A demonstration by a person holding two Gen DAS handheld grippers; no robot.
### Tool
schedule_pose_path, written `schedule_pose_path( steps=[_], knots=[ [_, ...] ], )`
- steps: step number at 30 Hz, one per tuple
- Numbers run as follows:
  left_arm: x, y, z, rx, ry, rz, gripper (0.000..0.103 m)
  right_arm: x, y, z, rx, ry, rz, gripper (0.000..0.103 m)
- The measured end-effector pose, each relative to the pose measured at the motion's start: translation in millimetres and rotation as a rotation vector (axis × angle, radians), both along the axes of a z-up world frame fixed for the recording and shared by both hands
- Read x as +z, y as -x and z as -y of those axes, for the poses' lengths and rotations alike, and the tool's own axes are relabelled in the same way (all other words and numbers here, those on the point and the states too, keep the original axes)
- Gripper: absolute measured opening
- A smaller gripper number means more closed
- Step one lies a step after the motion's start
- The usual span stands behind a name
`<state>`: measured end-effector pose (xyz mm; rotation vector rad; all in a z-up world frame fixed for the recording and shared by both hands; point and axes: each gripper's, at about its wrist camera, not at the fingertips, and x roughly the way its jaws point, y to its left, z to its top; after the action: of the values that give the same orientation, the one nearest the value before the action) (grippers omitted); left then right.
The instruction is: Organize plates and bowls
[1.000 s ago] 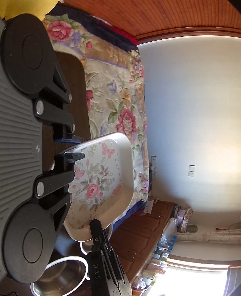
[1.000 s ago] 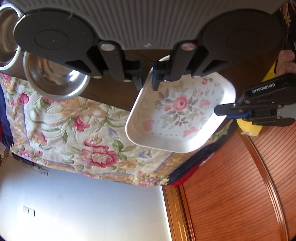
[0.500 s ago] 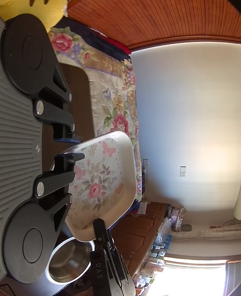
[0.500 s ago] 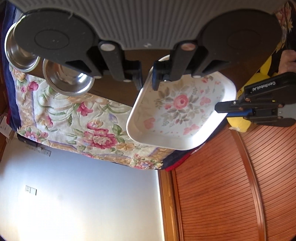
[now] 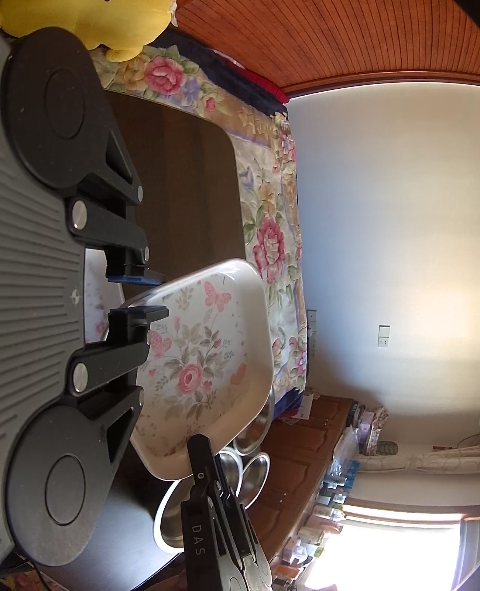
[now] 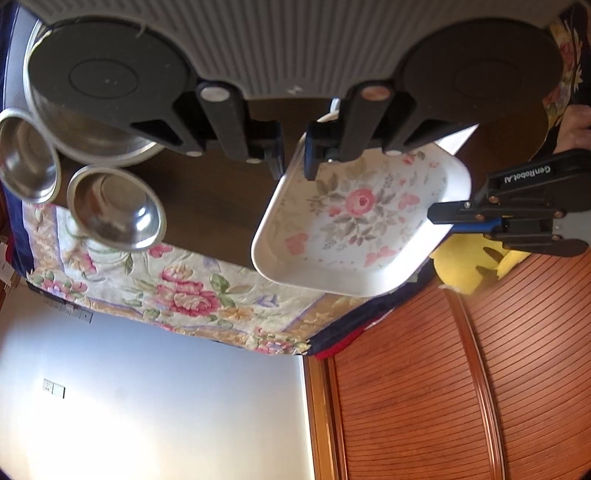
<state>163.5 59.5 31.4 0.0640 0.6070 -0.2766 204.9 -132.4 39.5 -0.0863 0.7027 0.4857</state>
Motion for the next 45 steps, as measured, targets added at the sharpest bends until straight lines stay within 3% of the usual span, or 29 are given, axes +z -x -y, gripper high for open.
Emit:
schedule_pose_path(
  steps=[23,45],
  knots=[
    [-33.3,52.3,-23.5,0.022,0.026,-0.045,0.013,-28.3,49.1,-11.7,0.035,-0.021,-0.039,0.013],
    [-52.0,55.3,-27.8,0.041,-0.007,-0.075,0.013,-45.0,56.9,-22.2,0.041,-0.020,-0.046,0.014]
  ],
)
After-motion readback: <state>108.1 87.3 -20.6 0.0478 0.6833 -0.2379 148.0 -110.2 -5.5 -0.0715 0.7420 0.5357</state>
